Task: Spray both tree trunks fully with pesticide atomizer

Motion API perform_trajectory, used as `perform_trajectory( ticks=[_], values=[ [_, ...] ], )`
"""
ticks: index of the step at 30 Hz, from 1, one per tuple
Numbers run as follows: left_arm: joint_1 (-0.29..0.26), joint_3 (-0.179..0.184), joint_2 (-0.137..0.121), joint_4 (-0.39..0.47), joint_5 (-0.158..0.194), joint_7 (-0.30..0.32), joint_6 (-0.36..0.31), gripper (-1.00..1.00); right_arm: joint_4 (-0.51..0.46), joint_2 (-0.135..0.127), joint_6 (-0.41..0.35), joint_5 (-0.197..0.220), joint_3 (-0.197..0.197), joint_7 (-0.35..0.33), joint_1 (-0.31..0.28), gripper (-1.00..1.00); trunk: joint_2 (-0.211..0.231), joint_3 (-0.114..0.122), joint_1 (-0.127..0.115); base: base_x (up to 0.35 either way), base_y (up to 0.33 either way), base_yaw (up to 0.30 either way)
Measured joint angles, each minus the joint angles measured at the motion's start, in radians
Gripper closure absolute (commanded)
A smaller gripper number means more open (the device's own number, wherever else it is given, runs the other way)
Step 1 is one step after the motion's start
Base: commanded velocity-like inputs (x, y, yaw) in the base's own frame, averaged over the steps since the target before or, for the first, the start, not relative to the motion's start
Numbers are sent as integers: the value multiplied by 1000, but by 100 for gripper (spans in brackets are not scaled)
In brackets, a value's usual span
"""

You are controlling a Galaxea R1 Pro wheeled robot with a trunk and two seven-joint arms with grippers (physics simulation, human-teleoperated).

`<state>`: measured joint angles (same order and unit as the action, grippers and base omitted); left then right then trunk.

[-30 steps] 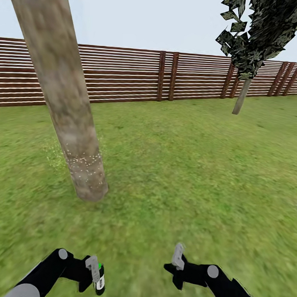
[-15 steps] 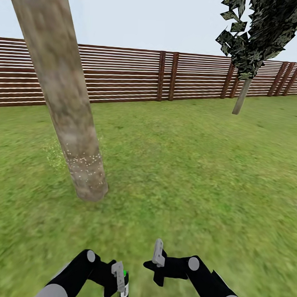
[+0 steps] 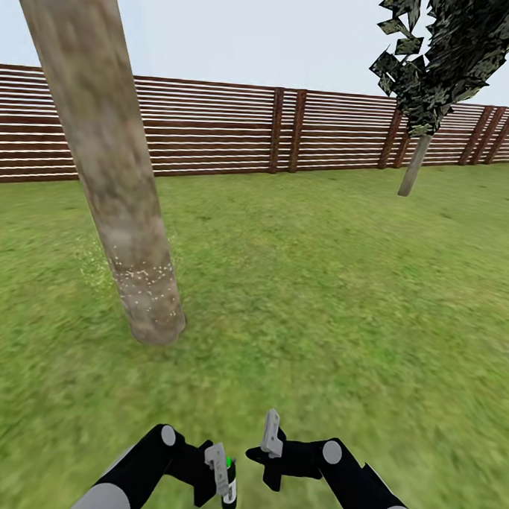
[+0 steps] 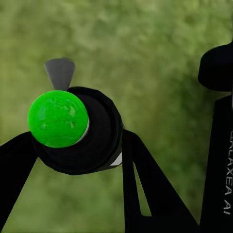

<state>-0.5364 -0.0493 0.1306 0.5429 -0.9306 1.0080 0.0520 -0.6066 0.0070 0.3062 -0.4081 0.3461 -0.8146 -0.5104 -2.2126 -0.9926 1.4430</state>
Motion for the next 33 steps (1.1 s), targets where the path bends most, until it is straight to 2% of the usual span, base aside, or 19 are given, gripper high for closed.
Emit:
perform_trajectory(
  ticks=[6,8,10,23,27,33],
  values=[
    [0,-4,8,-1,2,-9,0,100,0,-1,0,0,0,0,0,100,0,0,0,0,0,0],
    [0,-4,12,-5,2,-53,1,100,0,0,1,0,0,0,0,100,0,0,0,0,0,0],
    [1,-3,14,-9,2,-66,2,100,0,0,0,0,0,0,0,100,0,0,0,0,0,0],
    [0,-2,42,-6,4,-70,2,100,1,0,0,0,0,0,0,100,0,0,0,0,0,0],
    [0,-2,43,-6,38,-69,2,100,2,0,1,0,0,0,0,100,0,0,0,0,0,0],
    [0,-2,43,-6,45,-69,4,100,2,-1,1,0,0,0,0,100,0,0,0,0,0,0]
  ],
)
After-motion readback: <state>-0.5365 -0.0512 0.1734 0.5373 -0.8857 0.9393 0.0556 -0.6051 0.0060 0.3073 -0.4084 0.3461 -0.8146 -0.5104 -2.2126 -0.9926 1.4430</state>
